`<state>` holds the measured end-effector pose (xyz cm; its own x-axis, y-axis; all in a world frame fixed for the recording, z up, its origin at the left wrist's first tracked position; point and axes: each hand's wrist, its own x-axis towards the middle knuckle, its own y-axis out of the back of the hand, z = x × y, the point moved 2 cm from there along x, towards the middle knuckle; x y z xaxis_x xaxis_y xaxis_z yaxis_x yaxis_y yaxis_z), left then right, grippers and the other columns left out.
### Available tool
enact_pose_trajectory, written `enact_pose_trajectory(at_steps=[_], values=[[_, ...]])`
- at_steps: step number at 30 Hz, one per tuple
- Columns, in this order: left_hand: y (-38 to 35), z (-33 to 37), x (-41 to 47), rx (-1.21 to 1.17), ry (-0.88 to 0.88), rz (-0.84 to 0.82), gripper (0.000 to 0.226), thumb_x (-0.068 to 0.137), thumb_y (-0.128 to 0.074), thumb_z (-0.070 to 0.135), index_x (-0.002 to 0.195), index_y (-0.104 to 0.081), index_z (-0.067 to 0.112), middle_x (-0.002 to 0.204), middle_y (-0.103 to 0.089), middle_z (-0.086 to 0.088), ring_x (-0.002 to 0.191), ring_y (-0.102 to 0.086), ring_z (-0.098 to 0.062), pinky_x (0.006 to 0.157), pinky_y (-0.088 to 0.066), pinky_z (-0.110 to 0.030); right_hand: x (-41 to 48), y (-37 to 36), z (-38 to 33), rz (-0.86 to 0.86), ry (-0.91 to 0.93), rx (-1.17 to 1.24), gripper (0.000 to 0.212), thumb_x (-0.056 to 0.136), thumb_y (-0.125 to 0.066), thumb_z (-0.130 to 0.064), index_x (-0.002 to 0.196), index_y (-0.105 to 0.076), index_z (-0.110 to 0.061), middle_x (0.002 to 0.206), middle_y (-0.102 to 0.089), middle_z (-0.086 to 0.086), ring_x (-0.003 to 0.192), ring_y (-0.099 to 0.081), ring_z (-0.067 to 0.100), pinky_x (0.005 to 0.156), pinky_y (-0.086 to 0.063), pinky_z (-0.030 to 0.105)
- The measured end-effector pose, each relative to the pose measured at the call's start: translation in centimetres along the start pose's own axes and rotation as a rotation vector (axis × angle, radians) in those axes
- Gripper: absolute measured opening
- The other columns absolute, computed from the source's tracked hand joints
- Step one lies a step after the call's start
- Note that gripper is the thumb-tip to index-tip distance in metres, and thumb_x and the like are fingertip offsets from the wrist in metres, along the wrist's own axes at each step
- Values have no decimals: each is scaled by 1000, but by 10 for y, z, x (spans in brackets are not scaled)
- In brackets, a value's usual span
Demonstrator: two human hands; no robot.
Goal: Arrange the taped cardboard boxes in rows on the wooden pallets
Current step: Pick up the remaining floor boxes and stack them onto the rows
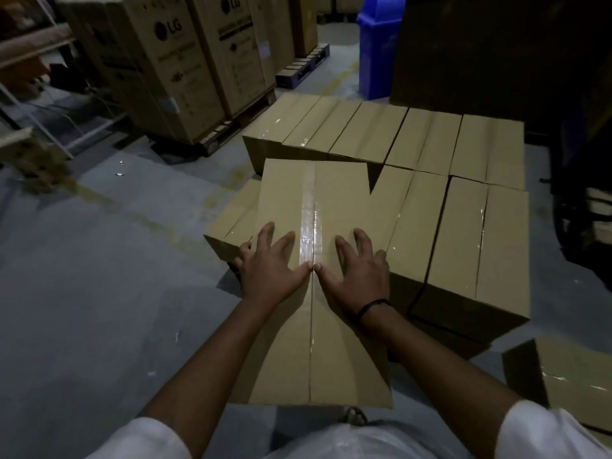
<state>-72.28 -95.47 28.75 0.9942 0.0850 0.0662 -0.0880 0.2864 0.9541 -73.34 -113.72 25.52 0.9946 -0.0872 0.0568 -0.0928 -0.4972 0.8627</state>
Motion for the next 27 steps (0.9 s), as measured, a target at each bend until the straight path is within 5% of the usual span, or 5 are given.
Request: enact_pose_trajectory(at_steps=[18, 27], values=[[-44, -76, 242, -155, -61, -82, 75, 79, -70, 69, 146, -52, 42, 164, -27, 9, 140, -32, -39, 108, -33, -50, 192, -88, -64, -54, -141, -14, 82, 84, -48, -81, 153, -35, -39, 166, -12, -4, 137, -31, 38, 112, -35, 50], [-89, -115, 356, -135, -220, -316, 79, 78, -70, 71, 148, -48, 43, 166, -21, 8, 142, -29, -42, 109, -31, -52, 269, -154, -75, -86, -367, 0, 86, 81, -48, -81, 153, -35, -38, 166, -9, -5, 145, -28, 44, 116, -34, 53]])
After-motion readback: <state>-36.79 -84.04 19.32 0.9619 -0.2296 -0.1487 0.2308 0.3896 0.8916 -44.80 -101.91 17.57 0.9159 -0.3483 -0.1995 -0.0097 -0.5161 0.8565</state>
